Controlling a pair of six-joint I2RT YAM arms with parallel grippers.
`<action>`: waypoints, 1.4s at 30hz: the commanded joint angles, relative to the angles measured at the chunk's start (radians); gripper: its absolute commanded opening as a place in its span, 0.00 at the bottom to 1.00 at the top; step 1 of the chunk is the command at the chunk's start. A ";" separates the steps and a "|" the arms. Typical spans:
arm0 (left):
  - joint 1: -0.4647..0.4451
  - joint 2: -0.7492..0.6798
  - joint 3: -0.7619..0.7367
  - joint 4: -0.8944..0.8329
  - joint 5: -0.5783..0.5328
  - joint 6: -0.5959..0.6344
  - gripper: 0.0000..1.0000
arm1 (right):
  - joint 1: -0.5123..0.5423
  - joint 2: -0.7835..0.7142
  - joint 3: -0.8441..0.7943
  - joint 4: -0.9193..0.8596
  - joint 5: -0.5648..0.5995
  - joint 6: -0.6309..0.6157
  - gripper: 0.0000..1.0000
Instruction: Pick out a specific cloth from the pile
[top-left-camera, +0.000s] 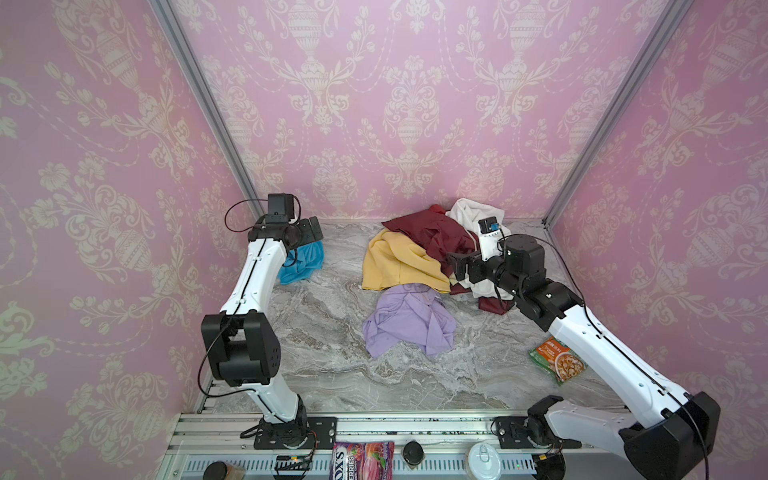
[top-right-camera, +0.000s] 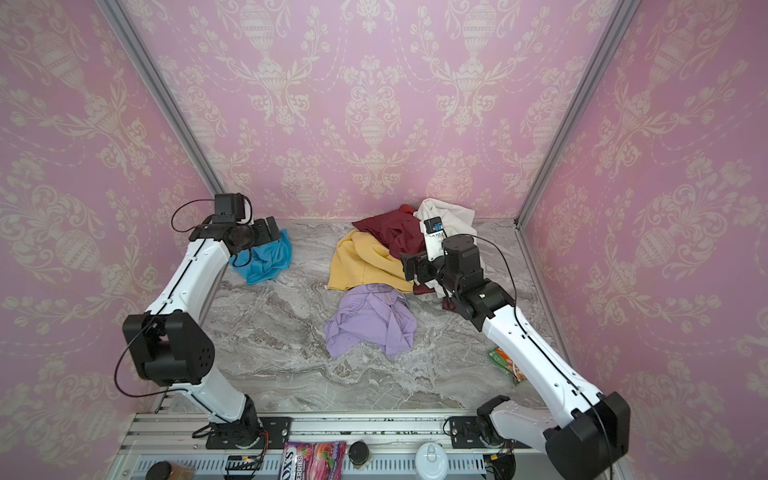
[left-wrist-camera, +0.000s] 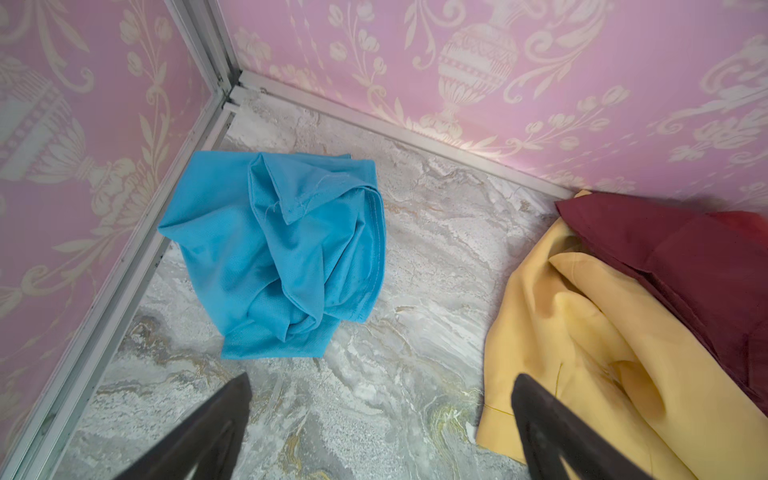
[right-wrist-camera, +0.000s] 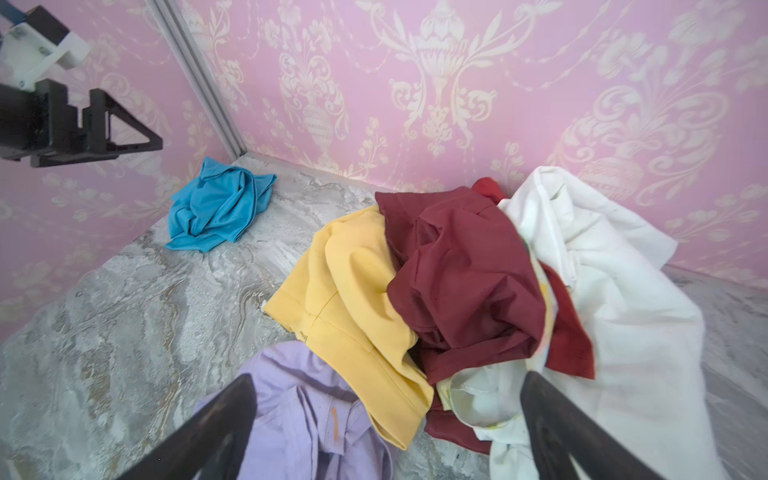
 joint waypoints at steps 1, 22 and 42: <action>-0.008 -0.118 -0.180 0.242 0.019 0.054 0.99 | -0.038 -0.070 -0.070 0.005 0.090 -0.044 1.00; 0.008 -0.213 -1.009 1.100 -0.058 0.198 0.99 | -0.240 -0.055 -0.643 0.579 0.191 -0.068 1.00; 0.038 0.043 -1.172 1.636 0.023 0.204 0.99 | -0.354 0.396 -0.717 1.116 0.097 -0.025 1.00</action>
